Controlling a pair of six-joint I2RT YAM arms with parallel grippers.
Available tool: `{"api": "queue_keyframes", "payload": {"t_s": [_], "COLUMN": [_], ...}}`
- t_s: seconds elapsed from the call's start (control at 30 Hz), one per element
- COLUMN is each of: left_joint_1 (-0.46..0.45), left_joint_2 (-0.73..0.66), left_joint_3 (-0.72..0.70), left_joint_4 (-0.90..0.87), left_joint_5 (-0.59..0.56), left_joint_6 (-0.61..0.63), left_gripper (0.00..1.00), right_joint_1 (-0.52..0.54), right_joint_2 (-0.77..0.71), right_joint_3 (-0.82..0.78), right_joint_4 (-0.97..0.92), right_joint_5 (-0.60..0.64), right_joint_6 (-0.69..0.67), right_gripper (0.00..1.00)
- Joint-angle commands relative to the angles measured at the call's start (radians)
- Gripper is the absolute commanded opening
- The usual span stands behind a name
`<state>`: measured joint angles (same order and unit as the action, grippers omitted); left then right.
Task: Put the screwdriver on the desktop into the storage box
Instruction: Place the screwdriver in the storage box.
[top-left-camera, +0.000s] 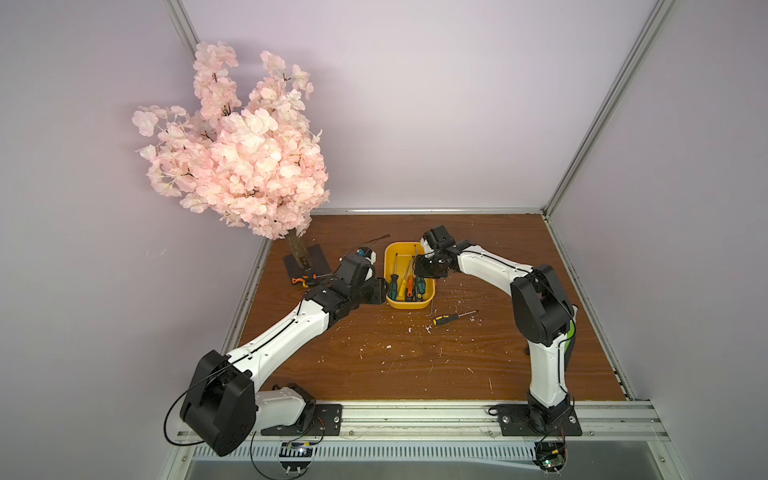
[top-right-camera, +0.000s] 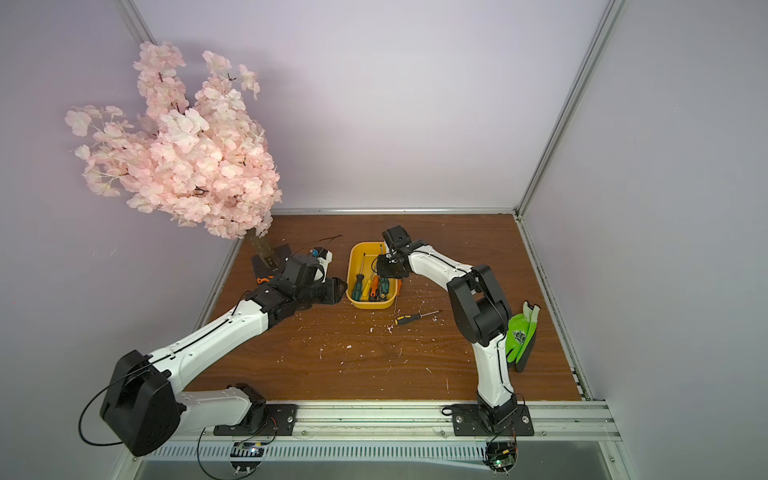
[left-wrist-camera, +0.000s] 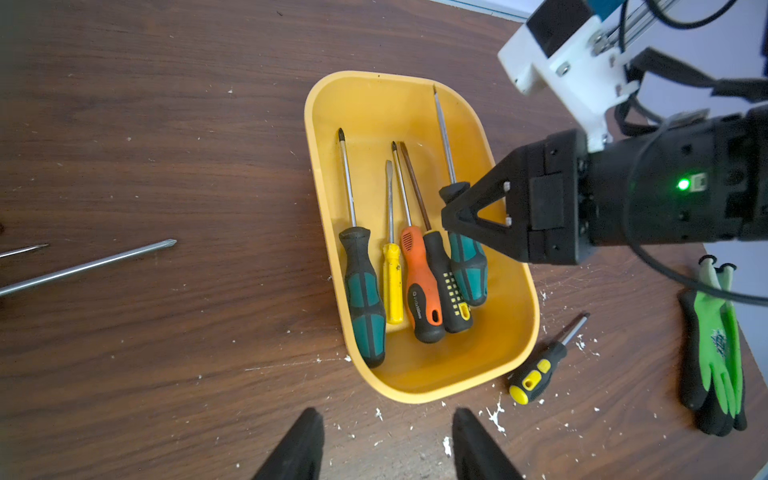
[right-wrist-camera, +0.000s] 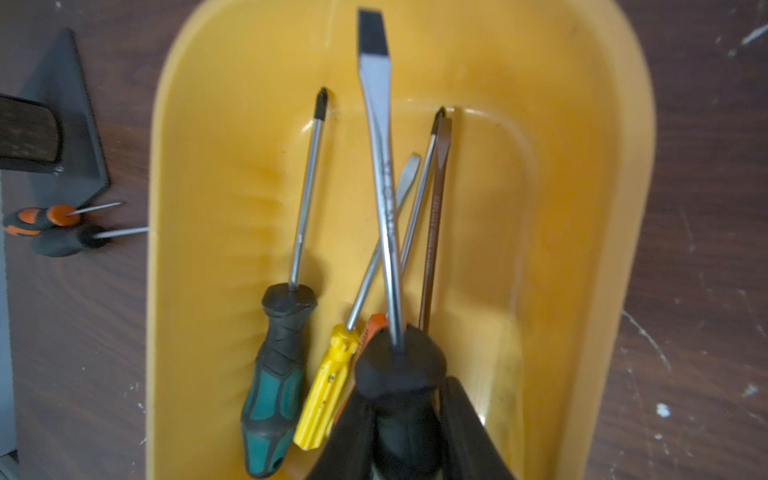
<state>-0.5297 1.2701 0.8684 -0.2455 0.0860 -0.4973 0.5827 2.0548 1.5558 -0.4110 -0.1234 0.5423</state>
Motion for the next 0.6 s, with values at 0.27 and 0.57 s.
{"api": "queue_keyframes", "payload": {"t_s": [0.27, 0.57], "left_joint_1": [0.01, 0.01], "left_joint_2": [-0.017, 0.042], "left_joint_3": [0.0, 0.048], "left_joint_4": [-0.007, 0.023], "left_joint_5": [-0.016, 0.035], "left_joint_6": [0.012, 0.026], "left_gripper": [0.54, 0.59], "right_joint_1": [0.018, 0.027], "right_joint_2": [-0.048, -0.123], "right_joint_3": [0.026, 0.032], "right_joint_4": [0.003, 0.021], "right_joint_5": [0.057, 0.041], "right_joint_6": [0.022, 0.008], "right_gripper": [0.25, 0.35]}}
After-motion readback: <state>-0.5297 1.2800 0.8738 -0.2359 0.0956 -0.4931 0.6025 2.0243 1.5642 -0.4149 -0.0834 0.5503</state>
